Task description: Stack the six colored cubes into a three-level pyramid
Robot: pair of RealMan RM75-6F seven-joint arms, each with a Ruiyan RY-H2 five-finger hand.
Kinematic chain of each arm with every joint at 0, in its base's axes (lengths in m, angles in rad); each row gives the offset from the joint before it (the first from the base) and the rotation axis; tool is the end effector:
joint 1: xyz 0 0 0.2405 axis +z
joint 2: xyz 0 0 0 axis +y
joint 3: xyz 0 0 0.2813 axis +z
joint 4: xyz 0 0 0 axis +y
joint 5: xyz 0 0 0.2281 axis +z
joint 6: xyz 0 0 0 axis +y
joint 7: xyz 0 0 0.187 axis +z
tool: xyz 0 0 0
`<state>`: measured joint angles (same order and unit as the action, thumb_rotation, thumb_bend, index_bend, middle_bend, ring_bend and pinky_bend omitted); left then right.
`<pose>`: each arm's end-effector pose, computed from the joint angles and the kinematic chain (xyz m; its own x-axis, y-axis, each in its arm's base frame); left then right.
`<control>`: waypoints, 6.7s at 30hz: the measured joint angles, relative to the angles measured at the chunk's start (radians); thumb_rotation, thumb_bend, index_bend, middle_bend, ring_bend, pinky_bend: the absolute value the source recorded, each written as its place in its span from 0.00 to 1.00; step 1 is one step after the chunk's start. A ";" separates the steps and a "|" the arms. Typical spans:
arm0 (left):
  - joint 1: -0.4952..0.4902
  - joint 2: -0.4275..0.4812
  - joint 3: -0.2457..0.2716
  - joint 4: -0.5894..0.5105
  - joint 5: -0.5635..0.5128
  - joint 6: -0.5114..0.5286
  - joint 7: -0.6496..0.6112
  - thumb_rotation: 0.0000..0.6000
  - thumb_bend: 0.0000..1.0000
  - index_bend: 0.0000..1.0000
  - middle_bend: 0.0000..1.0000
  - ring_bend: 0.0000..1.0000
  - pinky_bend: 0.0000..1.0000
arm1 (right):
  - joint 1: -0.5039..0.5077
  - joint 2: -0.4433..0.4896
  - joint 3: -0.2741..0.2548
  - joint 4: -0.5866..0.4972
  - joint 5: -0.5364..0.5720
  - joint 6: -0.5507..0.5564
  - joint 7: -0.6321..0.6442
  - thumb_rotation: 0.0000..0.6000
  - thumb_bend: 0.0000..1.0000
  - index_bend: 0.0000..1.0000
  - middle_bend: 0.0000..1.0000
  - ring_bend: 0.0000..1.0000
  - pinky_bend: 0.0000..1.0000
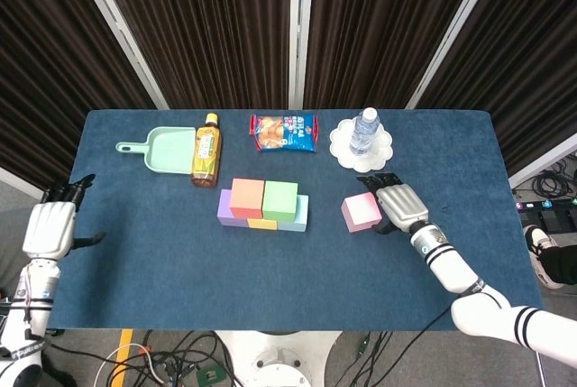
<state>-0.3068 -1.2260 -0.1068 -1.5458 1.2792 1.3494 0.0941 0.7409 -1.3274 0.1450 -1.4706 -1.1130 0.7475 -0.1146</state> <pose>-0.3242 0.3149 0.1225 0.4049 0.0098 0.9143 0.9144 0.0012 -0.4049 -0.2166 -0.4211 0.0030 0.4348 -0.4106 0.8015 -0.8948 -0.2973 0.3331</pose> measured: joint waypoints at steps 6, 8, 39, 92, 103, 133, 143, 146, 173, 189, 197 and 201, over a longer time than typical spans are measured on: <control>0.056 0.003 0.019 0.005 0.009 0.052 -0.017 1.00 0.07 0.11 0.17 0.16 0.10 | 0.018 -0.023 -0.008 0.042 -0.025 -0.033 0.022 1.00 0.15 0.00 0.16 0.00 0.00; 0.074 0.004 0.024 0.004 0.016 0.072 -0.028 1.00 0.07 0.11 0.17 0.16 0.10 | 0.020 -0.032 -0.010 0.055 -0.039 -0.034 0.035 1.00 0.18 0.00 0.22 0.00 0.00; 0.140 0.002 0.055 -0.004 0.142 0.126 -0.027 1.00 0.07 0.11 0.17 0.16 0.10 | 0.260 0.252 0.182 -0.476 0.414 0.085 -0.184 1.00 0.24 0.00 0.37 0.01 0.00; 0.152 0.005 0.023 -0.003 0.120 0.084 -0.075 1.00 0.07 0.11 0.17 0.16 0.10 | 0.590 0.024 0.200 -0.372 0.833 0.139 -0.509 1.00 0.08 0.00 0.12 0.00 0.00; 0.152 0.009 0.017 -0.014 0.115 0.081 -0.070 1.00 0.07 0.11 0.17 0.16 0.10 | 0.596 0.050 0.137 -0.262 0.658 -0.014 -0.437 1.00 0.08 0.00 0.16 0.00 0.00; 0.152 0.014 0.018 -0.011 0.126 0.073 -0.099 1.00 0.07 0.11 0.17 0.16 0.10 | 0.675 0.011 0.106 -0.327 0.841 0.224 -0.473 1.00 0.09 0.00 0.39 0.01 0.00; 0.151 0.011 0.018 -0.006 0.125 0.069 -0.102 1.00 0.07 0.11 0.17 0.16 0.10 | 0.700 -0.037 0.121 -0.324 0.909 0.277 -0.524 1.00 0.09 0.00 0.39 0.01 0.00; 0.151 0.010 0.017 -0.003 0.125 0.067 -0.105 1.00 0.07 0.11 0.17 0.16 0.10 | 0.702 -0.048 0.128 -0.321 0.920 0.292 -0.535 1.00 0.09 0.00 0.39 0.01 0.00; 0.152 0.008 0.021 0.012 0.130 0.062 -0.124 1.00 0.07 0.11 0.17 0.16 0.10 | 0.696 -0.089 0.169 -0.310 0.955 0.325 -0.599 1.00 0.09 0.00 0.39 0.01 0.00; 0.153 0.005 0.020 0.021 0.125 0.060 -0.132 1.00 0.07 0.11 0.17 0.16 0.10 | 0.696 -0.104 0.177 -0.297 0.973 0.316 -0.627 1.00 0.09 0.00 0.36 0.01 0.00; 0.153 0.000 0.017 0.025 0.127 0.066 -0.132 1.00 0.07 0.11 0.15 0.16 0.10 | 0.693 -0.098 0.179 -0.309 0.982 0.304 -0.633 1.00 0.08 0.00 0.16 0.00 0.00; 0.154 -0.002 0.017 0.027 0.128 0.069 -0.131 1.00 0.07 0.11 0.15 0.16 0.10 | 0.691 -0.095 0.180 -0.315 0.981 0.306 -0.634 1.00 0.08 0.00 0.10 0.00 0.00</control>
<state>-0.1526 -1.2285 -0.0897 -1.5185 1.4070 1.4181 -0.0368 1.4321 -1.4224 0.3253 -1.7858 -0.1325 1.0539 -0.7490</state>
